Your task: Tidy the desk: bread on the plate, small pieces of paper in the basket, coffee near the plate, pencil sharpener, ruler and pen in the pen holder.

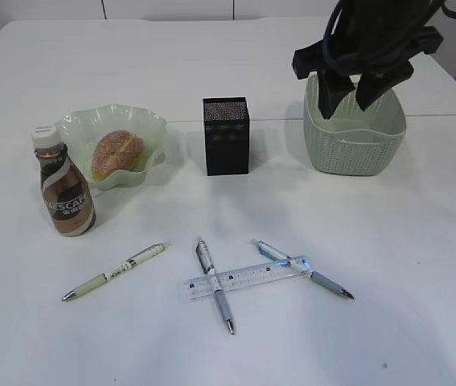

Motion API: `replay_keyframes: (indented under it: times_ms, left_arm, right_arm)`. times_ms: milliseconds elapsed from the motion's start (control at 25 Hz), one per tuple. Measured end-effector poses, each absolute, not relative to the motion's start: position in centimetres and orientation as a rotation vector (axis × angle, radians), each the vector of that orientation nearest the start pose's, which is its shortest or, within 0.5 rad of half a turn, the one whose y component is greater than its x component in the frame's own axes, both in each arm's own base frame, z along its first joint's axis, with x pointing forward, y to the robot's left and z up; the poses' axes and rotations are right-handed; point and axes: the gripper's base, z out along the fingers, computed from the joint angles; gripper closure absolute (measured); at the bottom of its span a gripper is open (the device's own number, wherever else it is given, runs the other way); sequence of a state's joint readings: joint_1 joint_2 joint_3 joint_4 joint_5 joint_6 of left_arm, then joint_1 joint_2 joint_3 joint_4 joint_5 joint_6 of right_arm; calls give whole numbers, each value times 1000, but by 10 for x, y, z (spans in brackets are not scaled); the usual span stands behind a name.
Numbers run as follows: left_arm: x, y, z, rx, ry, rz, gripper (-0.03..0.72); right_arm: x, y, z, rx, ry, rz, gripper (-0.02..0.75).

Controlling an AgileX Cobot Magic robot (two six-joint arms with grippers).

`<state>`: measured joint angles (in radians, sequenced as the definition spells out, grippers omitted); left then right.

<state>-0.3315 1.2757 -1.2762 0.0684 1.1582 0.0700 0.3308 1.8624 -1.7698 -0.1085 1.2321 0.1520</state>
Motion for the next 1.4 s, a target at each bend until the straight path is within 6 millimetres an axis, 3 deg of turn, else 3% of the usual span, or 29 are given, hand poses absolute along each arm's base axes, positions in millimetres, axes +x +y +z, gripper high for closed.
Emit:
replay_keyframes:
  times_ms: [160,400,480,600,640,680,840,920,1000,1040,1120,1160,1400]
  left_arm:
    - [233,-81,369,574,2574,-9,295]
    - [230,-88,369,605,2569,-37,294]
    - [230,-89,368,603,2571,-49,294]
    - [229,-89,368,604,2572,-63,293]
    - [229,-90,368,609,2571,-67,289]
    - [229,-90,368,617,2569,-68,284]
    - [229,-91,368,635,2567,-85,244]
    - [229,-93,367,633,2575,-108,231]
    - [230,-96,365,631,2590,-139,225]
    - [231,-97,363,631,2600,-150,224]
    - [233,-99,360,647,2614,-166,219]
    - [235,-101,357,659,2625,-168,216]
    - [246,-109,338,758,2691,-196,208]
  right_arm:
    - [374,120,329,-287,2755,0,327]
    - [349,116,368,-270,2673,88,330]
    - [331,110,382,-266,2642,102,330]
    - [319,106,387,-265,2636,106,330]
    - [300,100,390,-254,2638,109,330]
    - [300,100,390,-254,2638,109,330]
    - [264,86,386,-208,2663,86,330]
    - [257,83,381,-205,2681,78,323]
    - [252,81,376,-204,2695,74,297]
    - [250,80,371,-191,2714,71,248]
    - [250,80,371,-191,2714,71,248]
    - [249,80,366,-154,2734,67,190]
    - [250,77,364,-150,2732,25,172]
